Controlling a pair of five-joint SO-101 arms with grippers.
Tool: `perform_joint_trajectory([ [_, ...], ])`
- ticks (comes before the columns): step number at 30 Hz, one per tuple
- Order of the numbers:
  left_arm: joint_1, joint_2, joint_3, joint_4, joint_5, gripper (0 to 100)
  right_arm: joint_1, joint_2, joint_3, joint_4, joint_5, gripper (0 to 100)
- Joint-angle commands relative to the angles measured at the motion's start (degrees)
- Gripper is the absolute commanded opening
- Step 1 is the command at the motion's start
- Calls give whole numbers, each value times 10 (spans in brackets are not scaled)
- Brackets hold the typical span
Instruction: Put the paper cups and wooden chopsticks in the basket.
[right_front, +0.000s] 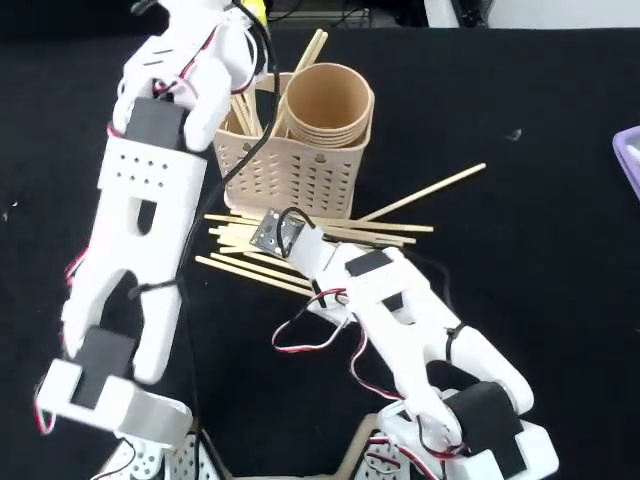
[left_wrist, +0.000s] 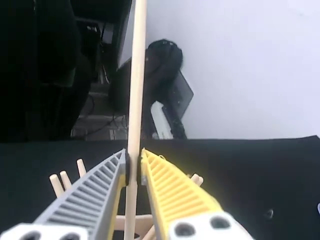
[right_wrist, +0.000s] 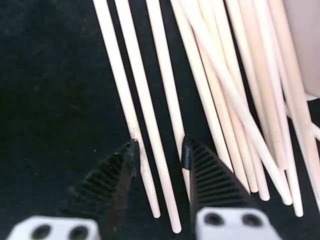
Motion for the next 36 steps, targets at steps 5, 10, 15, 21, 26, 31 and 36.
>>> perform_joint_trajectory([
  [5, -1, -162, 269, -226, -25, 30, 9, -6, 10, -3, -5, 145],
  [10, -1, -217, 420, -395, -25, 30, 9, -6, 10, -3, -5, 145],
  [15, -1, -233, 454, -412, -25, 87, 9, -6, 10, -3, -5, 145],
  [21, -10, -239, 428, -341, -24, 191, 9, -6, 10, -3, -5, 145],
  [26, -15, -243, 392, -287, -24, 188, 9, -6, 10, -3, -5, 145],
  [31, -56, -308, 365, -188, -22, 188, 9, -6, 10, -3, -8, 149],
  [36, -116, -361, 368, -17, -24, 188, 8, -10, 0, 13, -5, 149],
])
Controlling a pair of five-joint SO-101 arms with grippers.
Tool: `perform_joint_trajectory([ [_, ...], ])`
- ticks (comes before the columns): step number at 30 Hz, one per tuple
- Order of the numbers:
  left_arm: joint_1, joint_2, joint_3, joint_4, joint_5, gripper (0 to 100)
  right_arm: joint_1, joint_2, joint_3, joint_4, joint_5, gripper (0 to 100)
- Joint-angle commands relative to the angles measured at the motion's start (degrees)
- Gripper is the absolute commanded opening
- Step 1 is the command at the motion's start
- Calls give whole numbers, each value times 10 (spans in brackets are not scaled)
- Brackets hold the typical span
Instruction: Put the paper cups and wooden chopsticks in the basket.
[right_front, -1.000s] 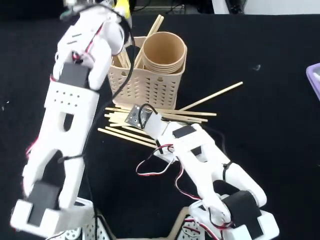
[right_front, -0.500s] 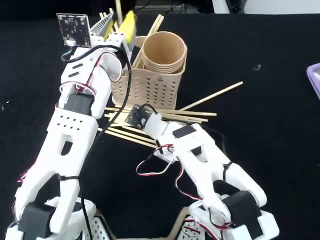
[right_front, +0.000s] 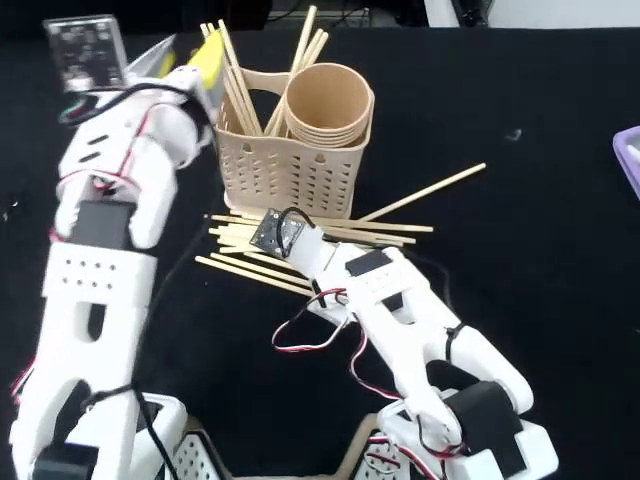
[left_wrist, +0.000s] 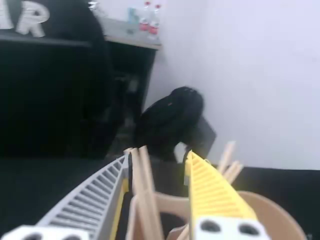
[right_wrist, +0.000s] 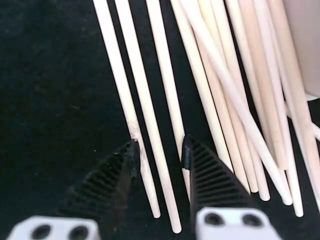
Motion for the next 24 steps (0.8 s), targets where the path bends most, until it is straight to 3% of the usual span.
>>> perform_joint_trajectory([
  [1, -47, -47, -38, 147, -2, 188, 7, -10, -7, 20, -5, 150],
  [4, -83, -56, -35, 279, -4, 188, -15, -10, -26, 43, -4, 186],
  [6, -103, -48, -2, 310, -4, 188, -43, -9, -31, 49, -4, 230],
  [11, -132, -37, 138, 266, -1, 188, -109, 16, -31, 26, -4, 224],
  [19, -133, -66, 265, 173, 1, 188, -104, 128, -126, 88, -4, 216],
  [24, -136, -98, 297, 175, 1, 188, -105, 123, -131, 86, -9, 11],
])
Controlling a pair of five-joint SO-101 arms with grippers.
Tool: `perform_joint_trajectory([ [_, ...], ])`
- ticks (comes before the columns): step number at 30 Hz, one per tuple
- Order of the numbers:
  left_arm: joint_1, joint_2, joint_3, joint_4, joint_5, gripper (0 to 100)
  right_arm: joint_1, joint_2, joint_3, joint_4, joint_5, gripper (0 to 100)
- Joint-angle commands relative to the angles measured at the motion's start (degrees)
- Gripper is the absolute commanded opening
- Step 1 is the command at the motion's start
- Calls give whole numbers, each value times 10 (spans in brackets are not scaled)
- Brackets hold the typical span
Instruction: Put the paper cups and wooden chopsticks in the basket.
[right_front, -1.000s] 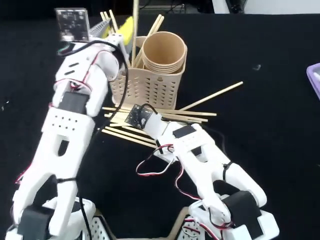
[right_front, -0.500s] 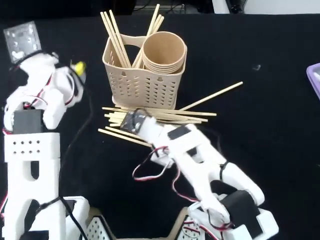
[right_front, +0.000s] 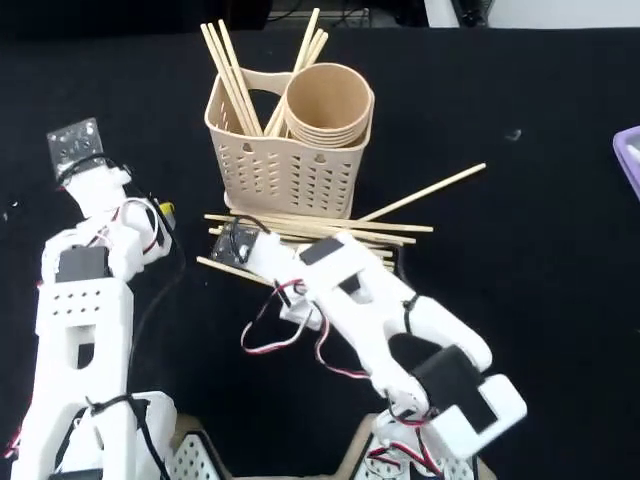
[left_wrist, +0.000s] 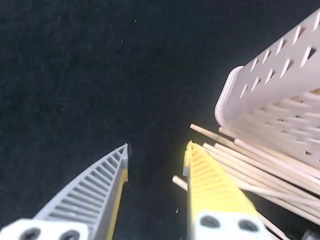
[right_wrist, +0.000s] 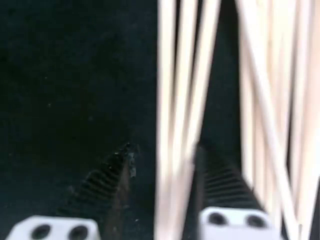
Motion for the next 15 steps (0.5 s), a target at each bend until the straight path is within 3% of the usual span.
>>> perform_joint_trajectory([
  [1, -6, -36, 10, -12, 1, 188, -9, -16, 1, 14, -11, 11],
  [15, -6, -162, 93, -16, 1, 188, -5, -343, 135, 57, -34, 11],
])
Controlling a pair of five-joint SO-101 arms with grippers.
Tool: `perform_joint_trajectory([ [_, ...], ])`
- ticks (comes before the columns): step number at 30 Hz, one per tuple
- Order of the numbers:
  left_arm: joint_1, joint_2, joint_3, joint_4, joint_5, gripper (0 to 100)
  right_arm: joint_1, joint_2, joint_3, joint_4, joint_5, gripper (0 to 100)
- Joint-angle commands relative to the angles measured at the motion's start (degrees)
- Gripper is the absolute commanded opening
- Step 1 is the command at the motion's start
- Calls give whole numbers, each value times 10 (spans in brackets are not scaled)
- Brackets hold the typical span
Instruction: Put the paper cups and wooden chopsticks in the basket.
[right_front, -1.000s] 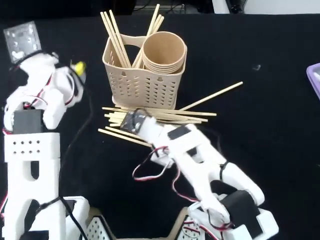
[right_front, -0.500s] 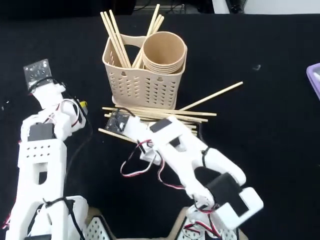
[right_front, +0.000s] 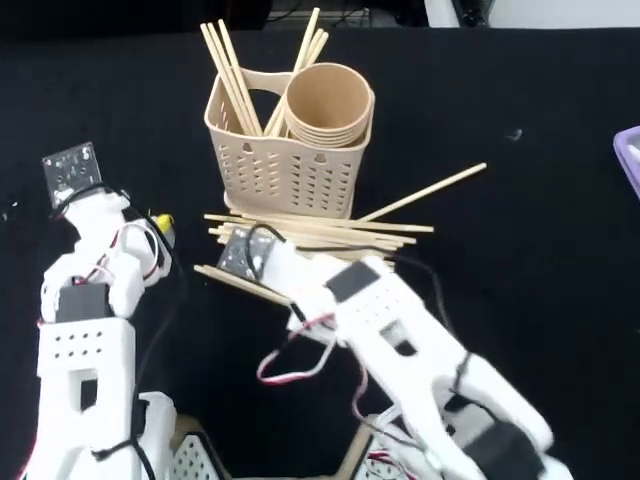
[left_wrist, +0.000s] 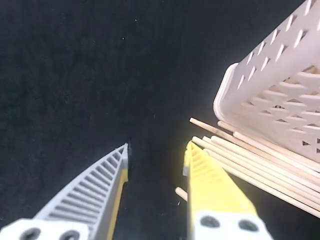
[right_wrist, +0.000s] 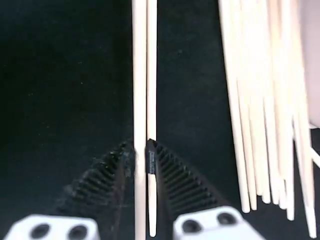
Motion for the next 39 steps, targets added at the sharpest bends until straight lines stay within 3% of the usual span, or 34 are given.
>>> perform_joint_trajectory([
  [1, -5, -37, 7, -11, 1, 188, 3, -80, 22, 4, -6, 11],
  [12, -32, -114, 42, -11, 5, 188, 37, -187, -33, 62, -24, 11],
  [20, -166, -193, 74, -14, 163, 188, 53, -240, -179, 85, -121, 11],
  [26, -172, -268, 156, -81, 177, 188, 26, -215, -323, 81, -187, 11],
  [29, -172, -309, 196, -111, 178, 188, 26, -178, -376, 32, -223, 11],
  [39, -114, -460, 284, -113, 177, 188, 27, -7, -386, -298, -331, 11],
])
